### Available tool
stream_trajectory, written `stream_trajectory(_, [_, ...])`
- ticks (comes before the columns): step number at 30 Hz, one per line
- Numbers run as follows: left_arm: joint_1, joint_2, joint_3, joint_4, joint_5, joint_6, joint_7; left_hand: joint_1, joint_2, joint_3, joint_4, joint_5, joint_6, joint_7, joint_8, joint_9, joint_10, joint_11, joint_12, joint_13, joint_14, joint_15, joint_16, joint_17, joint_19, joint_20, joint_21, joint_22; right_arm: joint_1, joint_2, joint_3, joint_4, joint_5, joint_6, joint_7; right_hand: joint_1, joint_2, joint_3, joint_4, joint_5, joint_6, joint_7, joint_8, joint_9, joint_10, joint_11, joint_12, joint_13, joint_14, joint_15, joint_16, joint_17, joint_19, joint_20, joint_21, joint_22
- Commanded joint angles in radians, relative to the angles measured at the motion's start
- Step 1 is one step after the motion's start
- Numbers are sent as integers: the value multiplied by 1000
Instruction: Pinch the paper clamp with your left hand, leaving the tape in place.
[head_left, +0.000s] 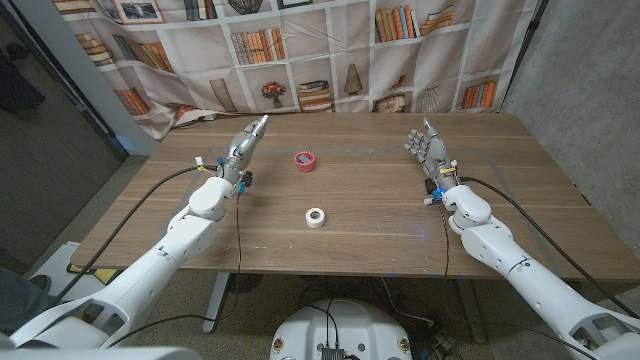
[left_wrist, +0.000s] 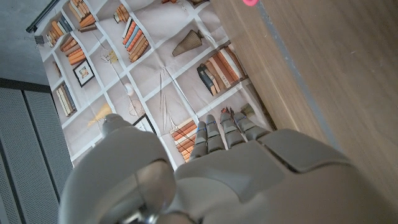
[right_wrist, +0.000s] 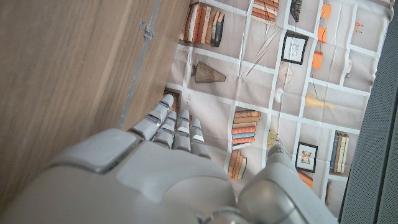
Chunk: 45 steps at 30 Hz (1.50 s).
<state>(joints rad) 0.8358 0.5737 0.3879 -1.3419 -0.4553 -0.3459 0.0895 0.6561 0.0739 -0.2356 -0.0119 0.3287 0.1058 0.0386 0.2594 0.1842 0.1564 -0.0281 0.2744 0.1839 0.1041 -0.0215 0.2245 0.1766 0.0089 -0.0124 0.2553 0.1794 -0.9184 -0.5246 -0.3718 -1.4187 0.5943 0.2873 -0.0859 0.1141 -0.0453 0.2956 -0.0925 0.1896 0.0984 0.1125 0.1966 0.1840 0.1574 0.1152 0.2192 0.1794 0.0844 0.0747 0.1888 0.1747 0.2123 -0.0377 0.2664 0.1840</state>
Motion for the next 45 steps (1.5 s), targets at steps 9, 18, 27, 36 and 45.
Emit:
stream_trajectory(9, [-51,8,31,38,243,-95,126,107,-13,10,-61,-9,100,-41,18,2,115,-52,14,7,81,-36,0,1,45,15,-6,2,-58,-35,23,-118,-26,-49,-86,17,5,8,-4,2,13,2,9,4,13,1,9,5,13,-3,3,6,9,-41,4,5])
stream_trajectory(18, [-34,63,34,-48,409,-17,242,190,-25,22,-105,-3,138,-69,17,3,170,-106,12,8,111,-66,-7,0,71,21,-9,2,-28,-18,10,-82,-24,-49,-66,21,8,9,-6,1,16,1,9,4,18,2,10,5,17,-2,3,6,14,-40,5,5])
stream_trajectory(27, [-50,110,50,-87,512,5,257,237,-32,28,-125,2,174,-92,19,3,204,-132,9,9,134,-88,-9,-1,74,17,-17,2,-16,-10,6,-82,-23,-66,-76,22,8,8,-7,0,19,1,9,4,22,0,11,5,22,-3,3,6,19,-39,5,5])
stream_trajectory(36, [-71,181,71,-167,639,98,232,259,-35,27,-126,5,227,-103,26,4,261,-156,11,10,159,-99,-11,0,67,29,-27,3,-9,-9,1,-90,-28,-75,-82,23,9,7,-8,-1,24,1,10,4,27,2,11,5,27,-1,3,6,21,-38,5,5])
stream_trajectory(45, [-76,212,87,-228,772,196,280,283,-31,23,-119,13,314,-153,32,3,305,-188,-12,10,143,-127,-28,1,-49,78,-72,3,-9,-3,-1,-95,-29,-84,-94,21,9,6,-8,-2,29,0,10,4,30,0,11,5,33,-2,4,7,27,-37,6,5])
